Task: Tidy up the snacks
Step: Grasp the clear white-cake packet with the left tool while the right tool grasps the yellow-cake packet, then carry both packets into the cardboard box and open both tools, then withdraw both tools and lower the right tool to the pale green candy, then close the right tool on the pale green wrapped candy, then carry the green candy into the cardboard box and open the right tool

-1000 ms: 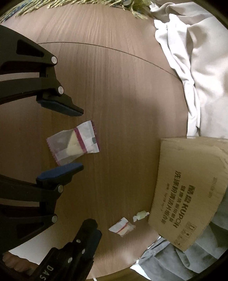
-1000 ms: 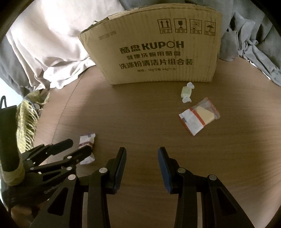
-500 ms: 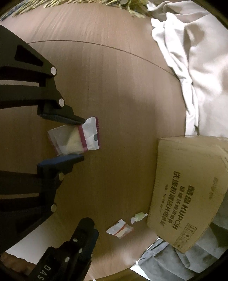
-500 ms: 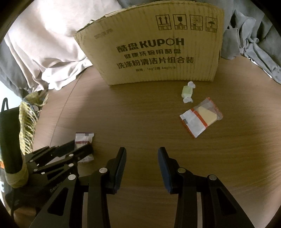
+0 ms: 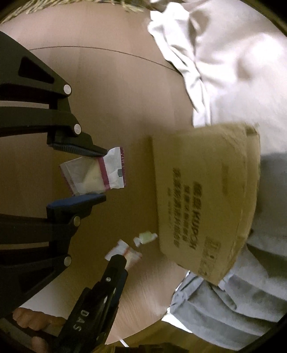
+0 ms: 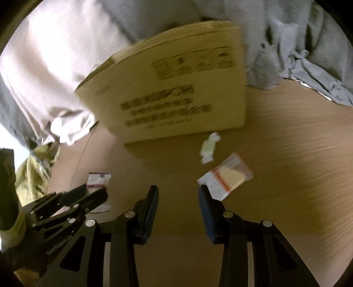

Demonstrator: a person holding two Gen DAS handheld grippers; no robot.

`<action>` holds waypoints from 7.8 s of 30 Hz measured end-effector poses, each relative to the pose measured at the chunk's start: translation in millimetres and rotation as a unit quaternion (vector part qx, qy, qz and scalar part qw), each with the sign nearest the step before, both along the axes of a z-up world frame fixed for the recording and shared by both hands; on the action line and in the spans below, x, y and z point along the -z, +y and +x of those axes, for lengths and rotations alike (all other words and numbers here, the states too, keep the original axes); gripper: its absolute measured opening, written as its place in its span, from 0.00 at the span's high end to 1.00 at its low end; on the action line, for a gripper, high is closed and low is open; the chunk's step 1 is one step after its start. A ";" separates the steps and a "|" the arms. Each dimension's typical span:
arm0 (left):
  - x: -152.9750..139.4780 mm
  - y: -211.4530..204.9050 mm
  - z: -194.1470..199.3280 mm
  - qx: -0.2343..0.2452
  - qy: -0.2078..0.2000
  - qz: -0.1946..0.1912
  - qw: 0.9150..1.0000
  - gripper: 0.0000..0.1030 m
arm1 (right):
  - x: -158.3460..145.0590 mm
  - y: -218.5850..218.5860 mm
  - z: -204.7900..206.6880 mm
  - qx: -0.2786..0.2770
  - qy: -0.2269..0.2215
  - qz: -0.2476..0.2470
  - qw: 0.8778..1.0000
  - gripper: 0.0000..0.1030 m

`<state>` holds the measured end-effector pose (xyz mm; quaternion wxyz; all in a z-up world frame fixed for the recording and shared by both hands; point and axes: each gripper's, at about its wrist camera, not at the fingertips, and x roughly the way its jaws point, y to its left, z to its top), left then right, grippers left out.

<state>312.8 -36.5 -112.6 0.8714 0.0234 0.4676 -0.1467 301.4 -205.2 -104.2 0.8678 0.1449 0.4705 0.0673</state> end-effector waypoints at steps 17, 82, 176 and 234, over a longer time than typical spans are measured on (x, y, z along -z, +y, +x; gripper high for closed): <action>2.3 -26.3 14.5 0.024 -0.007 0.006 1.000 0.68 | 28.5 -38.8 8.6 0.072 0.047 0.039 0.996 0.62; -152.9 4.7 -13.6 0.016 -0.187 -0.053 0.981 0.68 | -142.0 3.6 -11.3 0.008 -0.200 -0.055 0.978 0.68; -3.1 -9.0 29.6 -0.041 -0.093 0.061 0.993 0.28 | 15.7 10.4 51.7 0.030 -0.034 -0.074 0.996 0.60; -115.1 14.4 -30.4 -0.062 -0.216 0.000 0.974 0.29 | -102.5 23.2 -11.9 0.011 -0.174 -0.072 0.982 0.79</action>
